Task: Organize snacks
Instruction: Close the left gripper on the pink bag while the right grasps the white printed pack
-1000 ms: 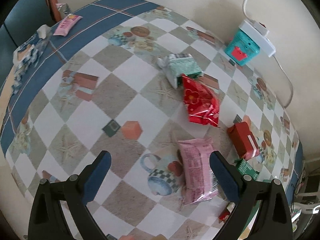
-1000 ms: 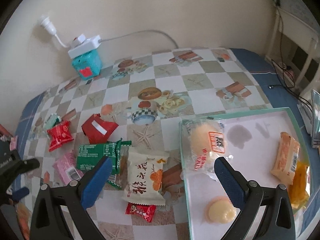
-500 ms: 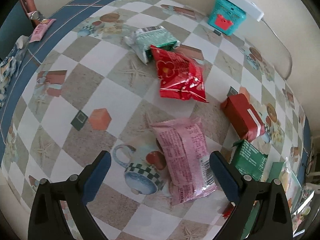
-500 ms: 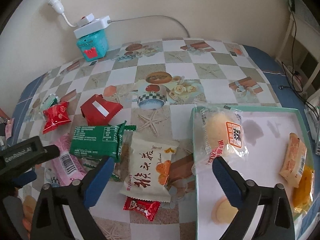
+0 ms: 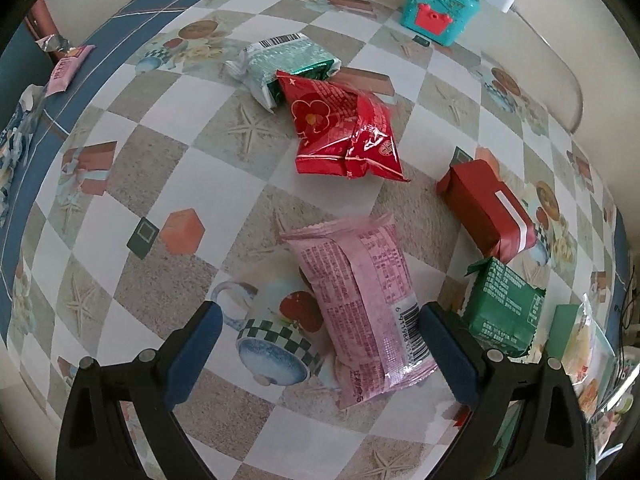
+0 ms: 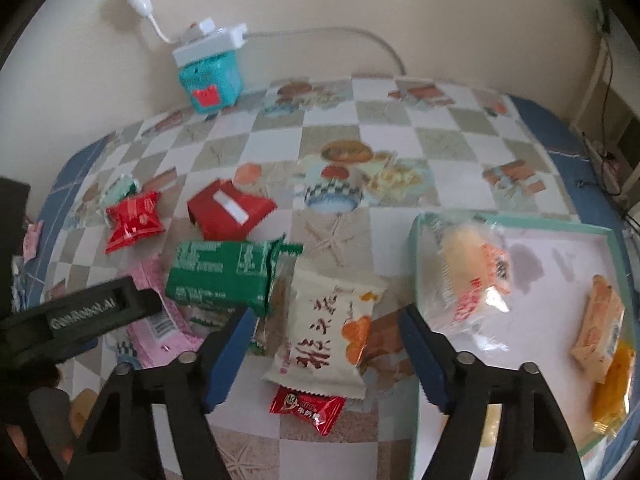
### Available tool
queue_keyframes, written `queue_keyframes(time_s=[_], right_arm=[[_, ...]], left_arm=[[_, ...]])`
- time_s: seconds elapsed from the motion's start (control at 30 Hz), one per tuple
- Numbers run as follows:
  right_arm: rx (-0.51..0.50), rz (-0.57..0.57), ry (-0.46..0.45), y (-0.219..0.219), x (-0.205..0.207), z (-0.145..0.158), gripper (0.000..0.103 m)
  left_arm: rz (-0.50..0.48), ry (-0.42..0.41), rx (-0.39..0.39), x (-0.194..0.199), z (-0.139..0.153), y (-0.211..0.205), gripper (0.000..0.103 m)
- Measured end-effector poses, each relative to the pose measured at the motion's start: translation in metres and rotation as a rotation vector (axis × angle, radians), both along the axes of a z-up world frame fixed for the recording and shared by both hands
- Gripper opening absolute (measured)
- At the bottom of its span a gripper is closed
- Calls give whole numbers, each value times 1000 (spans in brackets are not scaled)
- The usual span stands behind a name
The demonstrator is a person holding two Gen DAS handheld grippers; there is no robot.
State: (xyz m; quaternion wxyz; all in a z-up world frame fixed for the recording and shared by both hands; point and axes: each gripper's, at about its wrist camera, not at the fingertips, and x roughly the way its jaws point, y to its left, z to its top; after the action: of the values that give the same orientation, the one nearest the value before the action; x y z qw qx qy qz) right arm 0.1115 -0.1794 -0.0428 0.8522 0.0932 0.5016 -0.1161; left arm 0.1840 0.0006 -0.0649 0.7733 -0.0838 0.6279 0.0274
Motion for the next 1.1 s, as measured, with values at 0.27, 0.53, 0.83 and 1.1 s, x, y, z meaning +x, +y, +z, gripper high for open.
queue_keyframes(time_s=[0.27,0.53,0.83,1.1], right_arm=[[29,-9,60,-5,2,-26,59],[31,-6,84,-1,5,-35,58],[10,-6,80,2,5,-36,56],[20,-9,80,2,6,-36,55]], left_arm=[[-12,3,10,7,-6,-10,99],[-23,2,23,16,-12,-21,99],[-50,0,42,16,-16,-37,99],[-37,12,5,14,-16,-39,60]])
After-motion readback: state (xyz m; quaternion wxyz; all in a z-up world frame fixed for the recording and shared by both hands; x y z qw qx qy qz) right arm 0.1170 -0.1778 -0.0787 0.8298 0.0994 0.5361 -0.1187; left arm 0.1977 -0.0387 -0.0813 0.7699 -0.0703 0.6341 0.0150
